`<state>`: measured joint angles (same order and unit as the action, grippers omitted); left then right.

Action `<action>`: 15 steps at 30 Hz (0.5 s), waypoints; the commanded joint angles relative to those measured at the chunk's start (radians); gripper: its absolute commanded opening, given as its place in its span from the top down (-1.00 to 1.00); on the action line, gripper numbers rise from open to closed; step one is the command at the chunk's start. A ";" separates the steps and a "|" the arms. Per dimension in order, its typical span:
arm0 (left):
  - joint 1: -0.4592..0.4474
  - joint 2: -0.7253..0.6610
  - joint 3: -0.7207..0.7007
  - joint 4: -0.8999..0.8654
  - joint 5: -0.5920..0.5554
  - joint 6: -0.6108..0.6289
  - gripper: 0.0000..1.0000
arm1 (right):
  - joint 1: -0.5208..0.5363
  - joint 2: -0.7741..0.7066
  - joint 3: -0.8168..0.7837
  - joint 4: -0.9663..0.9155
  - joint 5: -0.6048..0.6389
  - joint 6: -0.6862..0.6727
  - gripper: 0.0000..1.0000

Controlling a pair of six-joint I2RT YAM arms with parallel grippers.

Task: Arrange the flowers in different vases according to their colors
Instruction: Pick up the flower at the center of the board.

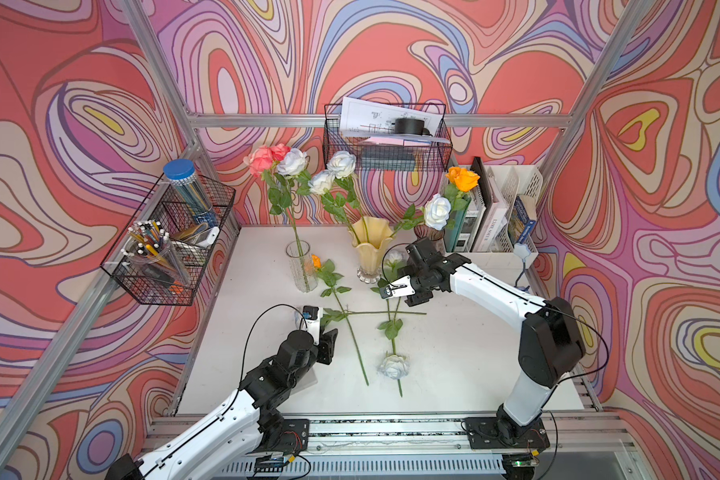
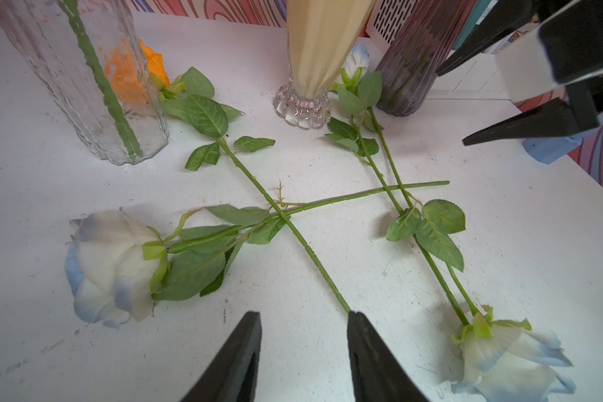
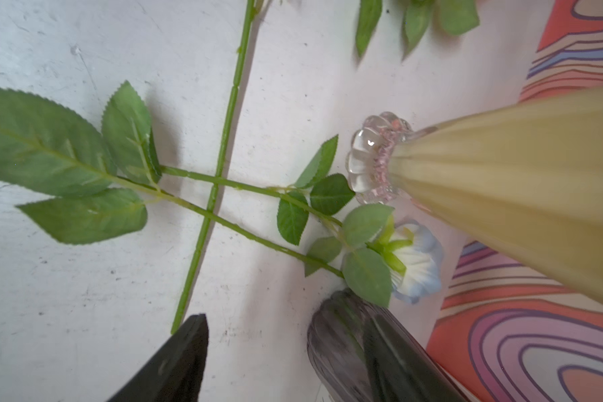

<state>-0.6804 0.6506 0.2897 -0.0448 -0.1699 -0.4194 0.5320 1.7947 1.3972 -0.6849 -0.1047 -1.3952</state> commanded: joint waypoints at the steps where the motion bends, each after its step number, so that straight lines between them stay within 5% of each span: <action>1: -0.004 -0.001 0.000 -0.006 -0.020 0.004 0.06 | 0.001 0.005 -0.059 0.093 -0.077 0.000 -0.43; 15: -0.004 -0.006 -0.007 -0.034 -0.024 0.013 0.04 | 0.002 0.129 -0.085 0.220 -0.082 -0.022 -0.25</action>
<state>-0.6804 0.6506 0.2886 -0.0551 -0.1799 -0.4183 0.5323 1.8935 1.3014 -0.4892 -0.1692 -1.4147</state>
